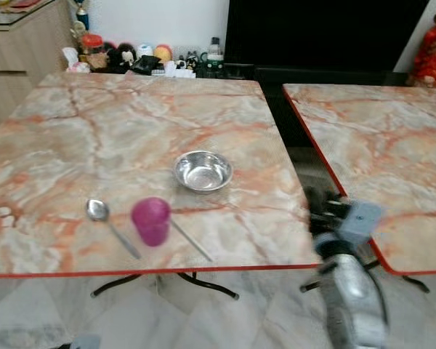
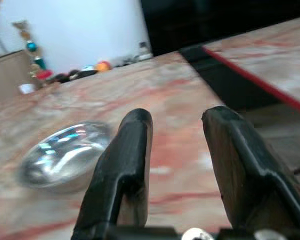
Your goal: Setting the table
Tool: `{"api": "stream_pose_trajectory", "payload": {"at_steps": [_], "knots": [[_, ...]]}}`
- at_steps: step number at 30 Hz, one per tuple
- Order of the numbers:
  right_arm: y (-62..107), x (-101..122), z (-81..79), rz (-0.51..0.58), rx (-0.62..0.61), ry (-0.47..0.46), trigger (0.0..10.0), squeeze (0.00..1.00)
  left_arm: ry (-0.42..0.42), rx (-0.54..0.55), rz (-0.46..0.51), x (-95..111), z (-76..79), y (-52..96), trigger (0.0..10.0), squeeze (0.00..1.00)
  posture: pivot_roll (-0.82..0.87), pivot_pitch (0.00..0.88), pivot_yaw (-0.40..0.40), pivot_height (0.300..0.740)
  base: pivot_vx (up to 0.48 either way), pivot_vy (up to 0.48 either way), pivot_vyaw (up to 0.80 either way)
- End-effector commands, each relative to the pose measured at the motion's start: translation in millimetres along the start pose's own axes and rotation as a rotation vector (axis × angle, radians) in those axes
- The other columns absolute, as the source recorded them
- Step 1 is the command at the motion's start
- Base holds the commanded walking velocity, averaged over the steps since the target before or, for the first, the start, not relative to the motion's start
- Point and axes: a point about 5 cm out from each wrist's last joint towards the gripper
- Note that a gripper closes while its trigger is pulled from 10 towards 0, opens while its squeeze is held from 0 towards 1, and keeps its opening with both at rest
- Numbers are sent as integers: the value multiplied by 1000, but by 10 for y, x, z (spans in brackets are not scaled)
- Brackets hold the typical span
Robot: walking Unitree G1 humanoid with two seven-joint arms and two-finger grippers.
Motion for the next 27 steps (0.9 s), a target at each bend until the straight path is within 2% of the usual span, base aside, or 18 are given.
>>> {"api": "stream_pose_trajectory", "payload": {"at_steps": [1, 19, 27], "knots": [[21, 29, 91, 4, -27, 27, 10000, 0, 17, -14, -30, -81, 64, 23, 10000, 0, -43, 105, -26, 740, 0, 0, 0], [17, 12, 80, 1, -24, 26, 10000, 0, 28, -28, -2, -50, 91, 20, 10000, 0, -38, 106, -24, 740, 0, 0, 0], [11, 12, 59, 2, -13, 30, 10000, 0, 33, -28, 1, -45, 85, 19, 10000, 0, -36, 106, -24, 740, 309, 0, 0]]}}
Point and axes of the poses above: a point about 5 cm out from each wrist's last joint towards the gripper, its own y axis pointing back from the gripper into the wrist, its own x axis along the axis of the wrist's last joint, z = x × y, and after that the axes turned 13 degrees about -y, right-handed
